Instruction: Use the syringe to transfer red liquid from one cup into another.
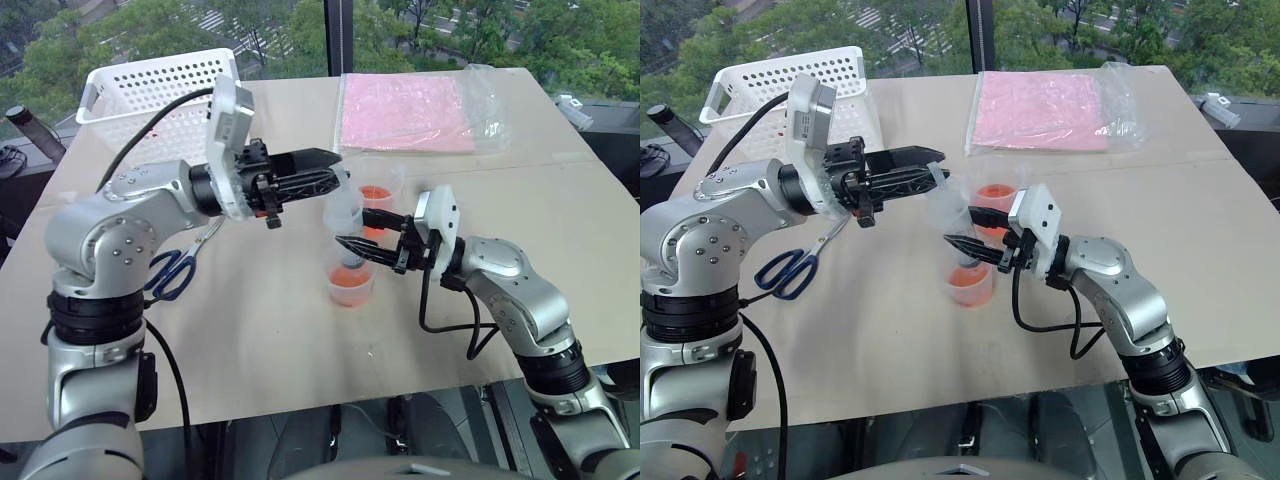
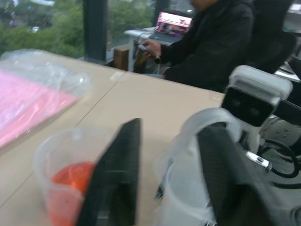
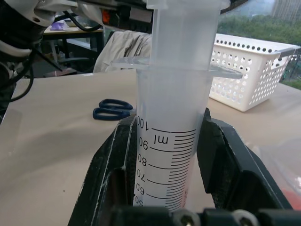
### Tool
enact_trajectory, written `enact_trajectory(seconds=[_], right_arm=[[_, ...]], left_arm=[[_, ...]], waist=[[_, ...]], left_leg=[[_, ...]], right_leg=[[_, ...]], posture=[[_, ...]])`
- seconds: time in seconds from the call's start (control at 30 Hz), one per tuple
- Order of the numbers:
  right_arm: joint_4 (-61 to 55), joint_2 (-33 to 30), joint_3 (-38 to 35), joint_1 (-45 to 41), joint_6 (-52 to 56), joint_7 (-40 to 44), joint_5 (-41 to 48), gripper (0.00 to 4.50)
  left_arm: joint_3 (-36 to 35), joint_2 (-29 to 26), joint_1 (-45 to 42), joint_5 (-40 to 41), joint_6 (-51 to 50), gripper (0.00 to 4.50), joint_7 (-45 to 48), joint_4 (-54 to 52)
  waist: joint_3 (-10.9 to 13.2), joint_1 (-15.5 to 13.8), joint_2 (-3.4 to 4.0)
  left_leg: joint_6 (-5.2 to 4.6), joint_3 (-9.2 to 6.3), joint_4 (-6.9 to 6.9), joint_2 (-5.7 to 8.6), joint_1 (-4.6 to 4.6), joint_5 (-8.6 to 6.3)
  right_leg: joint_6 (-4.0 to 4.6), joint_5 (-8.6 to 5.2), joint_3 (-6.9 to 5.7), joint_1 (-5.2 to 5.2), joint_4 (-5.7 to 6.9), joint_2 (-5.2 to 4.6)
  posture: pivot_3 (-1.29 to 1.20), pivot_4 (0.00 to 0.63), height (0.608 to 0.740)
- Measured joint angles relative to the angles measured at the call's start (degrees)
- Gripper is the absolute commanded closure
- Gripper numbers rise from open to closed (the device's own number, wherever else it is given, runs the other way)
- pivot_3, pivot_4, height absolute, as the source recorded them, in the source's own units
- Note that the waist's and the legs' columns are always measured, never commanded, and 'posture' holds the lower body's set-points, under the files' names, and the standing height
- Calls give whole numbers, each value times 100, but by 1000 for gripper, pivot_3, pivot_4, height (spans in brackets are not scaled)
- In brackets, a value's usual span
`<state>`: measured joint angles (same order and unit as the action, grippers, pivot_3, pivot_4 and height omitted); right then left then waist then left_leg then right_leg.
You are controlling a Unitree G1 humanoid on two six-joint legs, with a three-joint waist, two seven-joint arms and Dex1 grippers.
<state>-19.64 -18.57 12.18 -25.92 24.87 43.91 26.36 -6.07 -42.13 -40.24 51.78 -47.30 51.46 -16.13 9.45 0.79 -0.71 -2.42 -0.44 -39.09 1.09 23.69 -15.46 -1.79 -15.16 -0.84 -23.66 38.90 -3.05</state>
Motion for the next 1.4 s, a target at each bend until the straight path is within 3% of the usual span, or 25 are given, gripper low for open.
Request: enact_trajectory(seconds=[0.07,1.0,1.17,1.4], right_arm=[[-5,23,-3,-18,8,-3,15,3088],[-60,183,11,-199,806,-138,536,3096],[-248,191,-101,-227,864,-170,687,3096],[-464,234,-138,-397,899,-187,1019,3096]], left_arm=[[5,-2,0,-107,119,4500,80,-26],[14,-49,921,-935,1212,4500,480,-388],[-186,-45,824,-621,985,4500,431,-461],[-799,-229,780,470,304,4500,459,-261]], waist=[[0,1,0],[0,-3,0],[0,3,0],[0,6,0]], left_leg=[[0,0,0,0,0,0],[-1,-2,0,0,0,0],[-1,-2,0,0,1,-1],[-1,-5,-2,-2,-1,0]], right_leg=[[0,0,0,0,0,0],[0,0,-2,0,0,-1],[0,0,-1,0,0,-1],[0,0,-4,1,2,1]], posture=[[0,150,740],[0,150,740],[0,150,740],[0,150,740]])
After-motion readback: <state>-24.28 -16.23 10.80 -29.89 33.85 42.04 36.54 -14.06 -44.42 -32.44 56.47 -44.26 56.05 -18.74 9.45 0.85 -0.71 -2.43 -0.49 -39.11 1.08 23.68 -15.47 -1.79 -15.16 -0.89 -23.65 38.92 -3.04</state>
